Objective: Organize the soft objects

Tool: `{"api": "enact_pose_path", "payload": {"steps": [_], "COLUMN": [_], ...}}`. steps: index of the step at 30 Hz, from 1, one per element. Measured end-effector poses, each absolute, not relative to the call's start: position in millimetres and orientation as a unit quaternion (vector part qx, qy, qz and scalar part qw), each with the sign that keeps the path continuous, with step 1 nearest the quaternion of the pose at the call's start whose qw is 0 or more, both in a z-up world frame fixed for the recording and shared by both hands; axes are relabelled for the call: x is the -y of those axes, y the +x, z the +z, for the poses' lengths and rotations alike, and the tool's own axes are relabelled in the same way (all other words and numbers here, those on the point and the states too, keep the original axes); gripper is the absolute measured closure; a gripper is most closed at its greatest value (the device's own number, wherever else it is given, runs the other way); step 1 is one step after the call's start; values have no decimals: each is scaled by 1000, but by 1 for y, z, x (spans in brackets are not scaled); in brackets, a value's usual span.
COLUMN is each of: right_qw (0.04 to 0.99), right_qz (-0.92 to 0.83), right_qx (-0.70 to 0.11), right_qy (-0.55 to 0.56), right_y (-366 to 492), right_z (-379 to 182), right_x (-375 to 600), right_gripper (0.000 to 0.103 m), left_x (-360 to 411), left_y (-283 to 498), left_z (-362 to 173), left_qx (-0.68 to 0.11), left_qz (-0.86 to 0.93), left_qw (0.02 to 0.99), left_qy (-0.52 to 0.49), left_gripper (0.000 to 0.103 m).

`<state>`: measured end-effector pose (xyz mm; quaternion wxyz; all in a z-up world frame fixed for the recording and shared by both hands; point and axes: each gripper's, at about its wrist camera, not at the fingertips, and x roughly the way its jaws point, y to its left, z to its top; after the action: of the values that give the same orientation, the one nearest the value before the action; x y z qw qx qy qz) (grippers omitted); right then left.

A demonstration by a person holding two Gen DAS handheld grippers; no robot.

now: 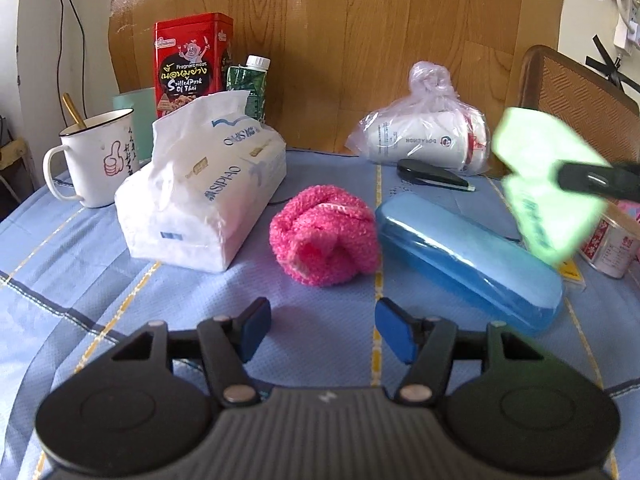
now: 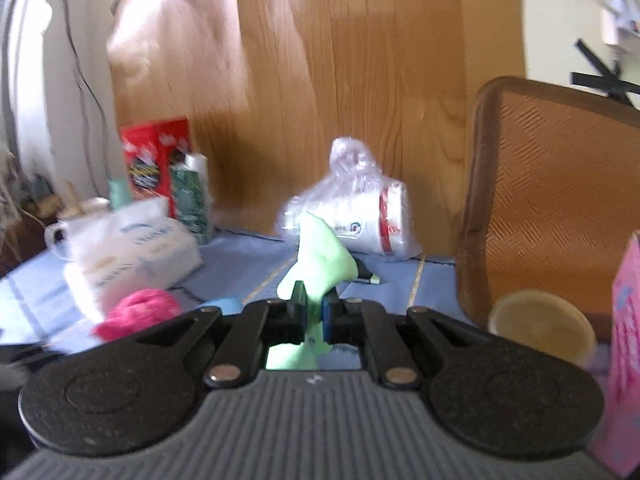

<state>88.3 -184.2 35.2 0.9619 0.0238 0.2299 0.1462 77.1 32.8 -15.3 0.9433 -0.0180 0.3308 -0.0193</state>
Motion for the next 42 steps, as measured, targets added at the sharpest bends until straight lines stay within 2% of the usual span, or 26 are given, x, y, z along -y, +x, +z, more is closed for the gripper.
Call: {"api": "enact_pose_path", "payload": {"steps": [9, 14, 15, 16, 18, 19, 23, 26, 28, 32, 33, 34, 35, 36, 37, 38, 39, 42], "right_qw": [952, 954, 956, 957, 963, 965, 969, 966, 961, 953, 950, 948, 948, 950, 951, 951, 951, 963], "right_qz": [169, 145, 137, 129, 115, 109, 111, 133, 146, 141, 140, 142, 140, 136, 134, 136, 139, 124], "right_qx": [-247, -260, -261, -259, -246, -238, -220, -223, -237, -269, -278, -284, -286, -280, -277, -277, -277, -241], "right_qy": [61, 29, 18, 12, 5, 5, 15, 12, 3, -20, -21, -14, -8, -9, -13, -10, 3, 4], "right_y": [-5, -30, -34, -38, -46, -49, -56, -59, -59, -49, -46, -43, -42, -43, -43, -43, -43, -53], "right_z": [18, 0, -2, -4, -5, -4, 2, 0, -6, -17, -20, -23, -25, -25, -25, -24, -23, -16], "right_x": [234, 243, 243, 244, 248, 250, 259, 259, 254, 244, 243, 244, 245, 245, 246, 248, 251, 257], "right_gripper": [93, 87, 76, 55, 35, 30, 26, 15, 13, 15, 23, 39, 43, 61, 84, 89, 90, 91], "left_x": [-18, -6, -4, -2, 2, 4, 11, 23, 37, 66, 73, 80, 86, 93, 100, 105, 110, 127], "left_y": [67, 63, 62, 61, 59, 58, 51, 41, 35, 28, 26, 24, 20, 18, 15, 14, 14, 9], "left_z": [-16, -15, -15, -15, -14, -14, -7, 2, 5, 2, 0, -2, -2, -2, -2, -2, -1, 13], "left_qx": [-331, -332, -332, -332, -333, -334, -344, -359, -372, -401, -407, -407, -403, -400, -402, -404, -408, -388], "left_qz": [-24, -30, -31, -32, -34, -35, -70, -154, -213, -278, -286, -292, -295, -302, -308, -315, -321, -339], "left_qw": [943, 943, 943, 942, 942, 942, 936, 920, 903, 873, 867, 865, 866, 864, 861, 857, 853, 855], "left_qy": [-3, 10, 12, 14, 18, 19, 6, -3, -5, 2, 7, 14, 28, 40, 47, 49, 50, 52], "left_gripper": [43, 43, 43, 43, 43, 43, 43, 35, 33, 36, 41, 47, 54, 65, 75, 81, 89, 94]}}
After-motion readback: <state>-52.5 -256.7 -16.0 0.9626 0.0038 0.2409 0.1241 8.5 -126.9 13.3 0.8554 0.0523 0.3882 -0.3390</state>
